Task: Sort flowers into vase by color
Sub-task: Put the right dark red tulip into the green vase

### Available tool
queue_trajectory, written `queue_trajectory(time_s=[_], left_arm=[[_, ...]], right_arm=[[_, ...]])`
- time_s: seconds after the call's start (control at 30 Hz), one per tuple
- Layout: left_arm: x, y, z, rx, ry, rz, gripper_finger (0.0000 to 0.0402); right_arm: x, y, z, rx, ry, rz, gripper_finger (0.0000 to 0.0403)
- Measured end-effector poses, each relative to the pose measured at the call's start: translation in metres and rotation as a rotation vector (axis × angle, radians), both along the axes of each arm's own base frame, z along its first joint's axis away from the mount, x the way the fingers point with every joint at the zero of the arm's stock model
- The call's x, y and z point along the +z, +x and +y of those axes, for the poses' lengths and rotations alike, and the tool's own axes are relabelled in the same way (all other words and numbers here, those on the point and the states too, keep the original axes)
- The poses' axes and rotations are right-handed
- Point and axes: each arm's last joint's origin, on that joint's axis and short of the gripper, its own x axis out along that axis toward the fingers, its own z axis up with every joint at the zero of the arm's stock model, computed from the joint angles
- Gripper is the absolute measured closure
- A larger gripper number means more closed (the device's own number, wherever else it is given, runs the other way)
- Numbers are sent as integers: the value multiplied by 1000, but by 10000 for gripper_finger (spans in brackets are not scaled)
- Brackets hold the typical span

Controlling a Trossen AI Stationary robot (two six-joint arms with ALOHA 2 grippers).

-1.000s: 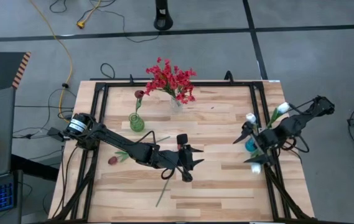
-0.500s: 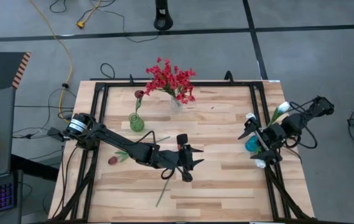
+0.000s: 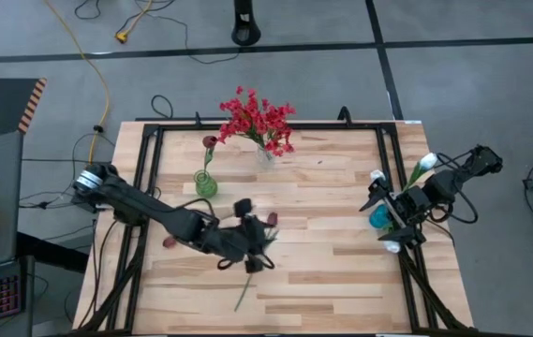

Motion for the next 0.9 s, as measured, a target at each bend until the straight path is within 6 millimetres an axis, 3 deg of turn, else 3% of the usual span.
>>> queue_trajectory(time_s=[0.23, 0.47, 0.7, 0.9], left_arm=[[-21, -31, 12, 291, -185, 270, 261], [-35, -43, 13, 537, -444, 347, 261], [-47, -33, 14, 543, -535, 235, 261], [-54, -19, 16, 439, -625, 129, 261]], right_arm=[[0, 0, 0, 0, -1, 1, 5], [0, 0, 0, 0, -1, 1, 5], [0, 0, 0, -1, -2, 4, 5], [0, 0, 0, -1, -2, 4, 5]])
